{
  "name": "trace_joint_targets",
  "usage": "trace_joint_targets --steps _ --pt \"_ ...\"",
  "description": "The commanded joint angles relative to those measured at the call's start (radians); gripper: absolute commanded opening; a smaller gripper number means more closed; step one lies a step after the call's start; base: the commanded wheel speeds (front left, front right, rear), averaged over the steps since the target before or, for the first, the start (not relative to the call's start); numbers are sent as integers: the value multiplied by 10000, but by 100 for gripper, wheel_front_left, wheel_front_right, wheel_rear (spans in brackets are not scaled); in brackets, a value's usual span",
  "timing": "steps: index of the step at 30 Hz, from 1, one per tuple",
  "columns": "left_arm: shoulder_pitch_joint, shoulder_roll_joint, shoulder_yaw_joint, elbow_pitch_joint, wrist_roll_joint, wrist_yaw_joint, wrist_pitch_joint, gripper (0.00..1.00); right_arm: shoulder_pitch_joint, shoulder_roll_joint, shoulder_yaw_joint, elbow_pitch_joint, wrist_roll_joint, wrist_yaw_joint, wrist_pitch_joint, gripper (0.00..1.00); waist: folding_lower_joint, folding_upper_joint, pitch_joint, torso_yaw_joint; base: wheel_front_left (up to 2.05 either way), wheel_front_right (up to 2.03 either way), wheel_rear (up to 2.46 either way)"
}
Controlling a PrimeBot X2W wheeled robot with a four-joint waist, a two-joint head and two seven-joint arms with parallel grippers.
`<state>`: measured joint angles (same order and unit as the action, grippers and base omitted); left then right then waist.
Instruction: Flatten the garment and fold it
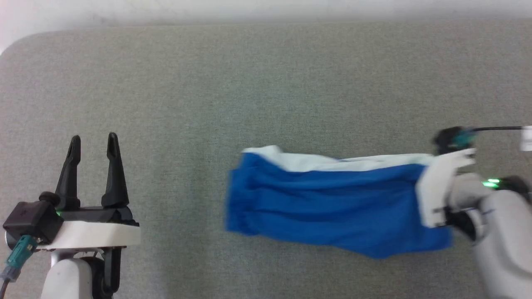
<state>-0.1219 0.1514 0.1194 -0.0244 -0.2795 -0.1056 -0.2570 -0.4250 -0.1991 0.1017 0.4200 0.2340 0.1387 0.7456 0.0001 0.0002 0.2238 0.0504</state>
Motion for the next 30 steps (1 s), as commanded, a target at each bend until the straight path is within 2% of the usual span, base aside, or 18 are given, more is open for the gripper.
trace_joint_targets --steps 1,6,10,14,21,26,30 --pt "138 -73 44 29 110 -76 -46 100 303 -336 -326 241 -260 -80 149 0 -1 -2 -41 -39 0 0 0" --pt "179 -205 82 76 206 -158 -47 100 333 -496 -1645 97 -1137 -80 309 0 -1 -2 -145 -99 0 0 0" --pt "252 -248 101 173 246 -197 -47 100 376 -460 -1771 -236 -1603 -80 549 0 -1 -2 -290 -154 0 0 0" --pt "361 -260 85 289 282 -219 -47 100 473 -649 -1148 -1016 -1628 -80 1150 0 -1 -2 -484 -184 0 0 0" --pt "506 -307 10 448 235 -237 -47 100 750 -1187 546 -3458 -549 -80 2594 0 -1 -2 -734 -163 0 0 0" --pt "457 -331 -62 502 202 -243 -47 100 722 -898 1566 -4699 124 -80 3111 0 -1 -2 -753 -83 0 0 0" --pt "432 -345 -193 546 105 -246 -47 100 441 -382 2263 -4623 406 -80 2913 0 -1 -2 -703 42 0 0 0"
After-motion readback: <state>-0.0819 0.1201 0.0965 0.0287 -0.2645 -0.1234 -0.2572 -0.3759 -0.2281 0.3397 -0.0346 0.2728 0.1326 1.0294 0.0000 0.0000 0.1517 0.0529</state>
